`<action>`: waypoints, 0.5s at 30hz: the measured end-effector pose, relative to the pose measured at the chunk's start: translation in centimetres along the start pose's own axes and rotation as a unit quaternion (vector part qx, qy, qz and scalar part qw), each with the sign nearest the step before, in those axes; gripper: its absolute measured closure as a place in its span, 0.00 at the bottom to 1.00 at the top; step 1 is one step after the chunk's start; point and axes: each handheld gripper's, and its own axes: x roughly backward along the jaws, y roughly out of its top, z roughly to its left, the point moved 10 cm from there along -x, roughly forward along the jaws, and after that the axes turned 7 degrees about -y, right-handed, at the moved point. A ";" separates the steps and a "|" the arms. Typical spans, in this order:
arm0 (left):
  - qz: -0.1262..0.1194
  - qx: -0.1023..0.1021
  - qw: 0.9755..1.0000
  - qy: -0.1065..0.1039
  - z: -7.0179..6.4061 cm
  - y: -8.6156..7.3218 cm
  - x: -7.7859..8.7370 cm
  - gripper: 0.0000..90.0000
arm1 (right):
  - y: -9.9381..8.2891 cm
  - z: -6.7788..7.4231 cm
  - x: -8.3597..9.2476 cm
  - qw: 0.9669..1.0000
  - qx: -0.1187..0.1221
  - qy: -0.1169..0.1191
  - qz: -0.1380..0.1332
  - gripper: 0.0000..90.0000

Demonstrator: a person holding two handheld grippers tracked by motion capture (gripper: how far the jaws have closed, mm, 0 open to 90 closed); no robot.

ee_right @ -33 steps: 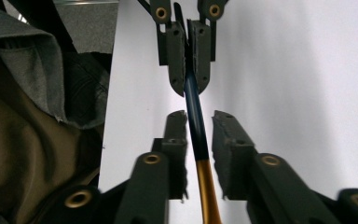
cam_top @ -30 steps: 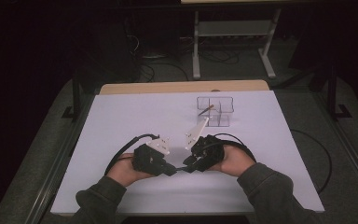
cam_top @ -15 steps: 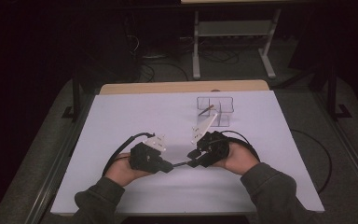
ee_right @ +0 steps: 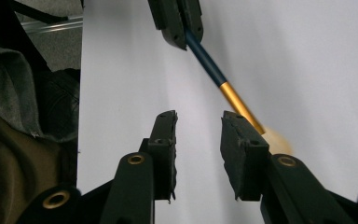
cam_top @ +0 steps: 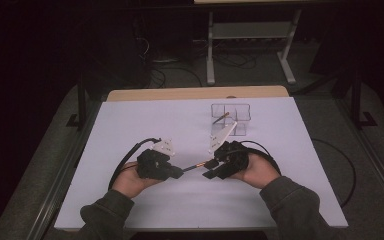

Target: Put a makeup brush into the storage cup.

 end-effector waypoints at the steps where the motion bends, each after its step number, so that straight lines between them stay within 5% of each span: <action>1: -0.004 0.004 1.000 0.002 0.0 0.1 0.0 0.93 | -0.1 0.0 -0.1 1.000 -0.001 -0.001 0.002 0.71; 15: -0.027 0.015 0.999 0.012 0.5 0.7 0.6 0.93 | -0.5 -1.4 -0.6 0.999 -0.042 -0.011 0.001 0.66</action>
